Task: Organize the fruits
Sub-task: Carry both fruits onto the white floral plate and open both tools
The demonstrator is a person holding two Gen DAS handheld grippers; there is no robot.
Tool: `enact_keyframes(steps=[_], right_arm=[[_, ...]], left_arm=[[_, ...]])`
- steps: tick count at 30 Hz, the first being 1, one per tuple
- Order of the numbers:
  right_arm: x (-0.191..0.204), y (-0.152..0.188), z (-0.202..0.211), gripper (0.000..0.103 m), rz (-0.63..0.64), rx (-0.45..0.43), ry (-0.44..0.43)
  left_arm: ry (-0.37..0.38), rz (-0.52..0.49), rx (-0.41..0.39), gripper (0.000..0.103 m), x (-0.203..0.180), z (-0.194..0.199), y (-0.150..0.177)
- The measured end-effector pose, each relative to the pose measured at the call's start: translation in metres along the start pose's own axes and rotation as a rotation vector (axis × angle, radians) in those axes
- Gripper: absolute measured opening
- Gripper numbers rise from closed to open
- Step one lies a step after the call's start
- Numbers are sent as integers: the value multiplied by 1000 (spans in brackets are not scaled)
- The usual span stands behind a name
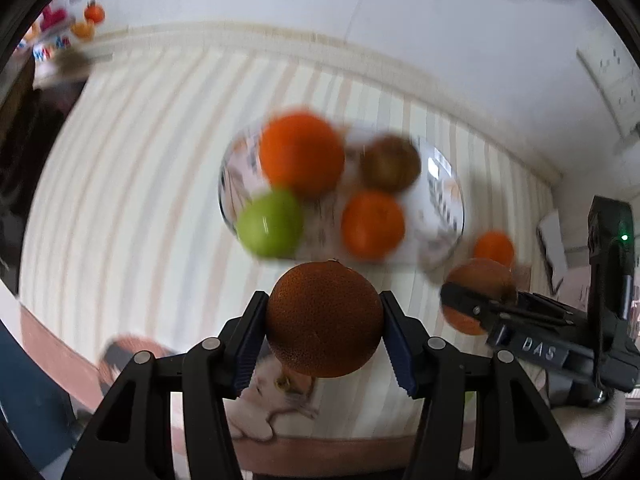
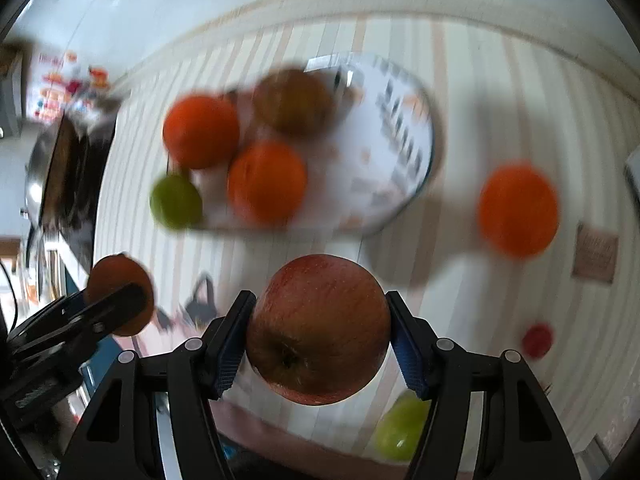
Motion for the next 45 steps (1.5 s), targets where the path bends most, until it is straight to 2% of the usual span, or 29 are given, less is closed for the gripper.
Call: enact_keyframes(steps=[3,6,12,16,21,30,38,41,45], right_arm=[[-16,-34,8,67,-43,-30,9],[-30,-65,9,67,-75,-49,36],[-34,-100,-21,67,-94,-38,112],[-31,-102,-38,67,-93,-24,140],[-24,-100,-52,68,-86,-28,169],[-20,-104,-54,73,-110,-28,144],[-19,-106,-45,77,-118,-28,140],[-19,-106,-42,77,-120,-31,132],[-18,-103,-39,85,-120,-33,119]], left_arm=[[-36,-8,-33,53,18,12,-26],[-75,-2,-44,53,39,6,-51],[-101,61,19,53,84,-26,-84],[-72,120,83,53,106,-51,-89],[-10,178,138,53,113,-71,-88],[13,218,158,54,117,-74,-85],[47,243,171,58,116,-71,-78],[52,253,170,64,116,-69,-77],[52,268,142,70,114,-62,-78]])
Point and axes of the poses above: each gripper's, at about its wrist camera, not at the fingertips, and z roughly against the way its jaws point, x to its left, y to its underside, the point moved 7 cm from there along -z, roughly the way its jaws point, and after that the axes turned 10 degrees about y, right-handed, at the moved point
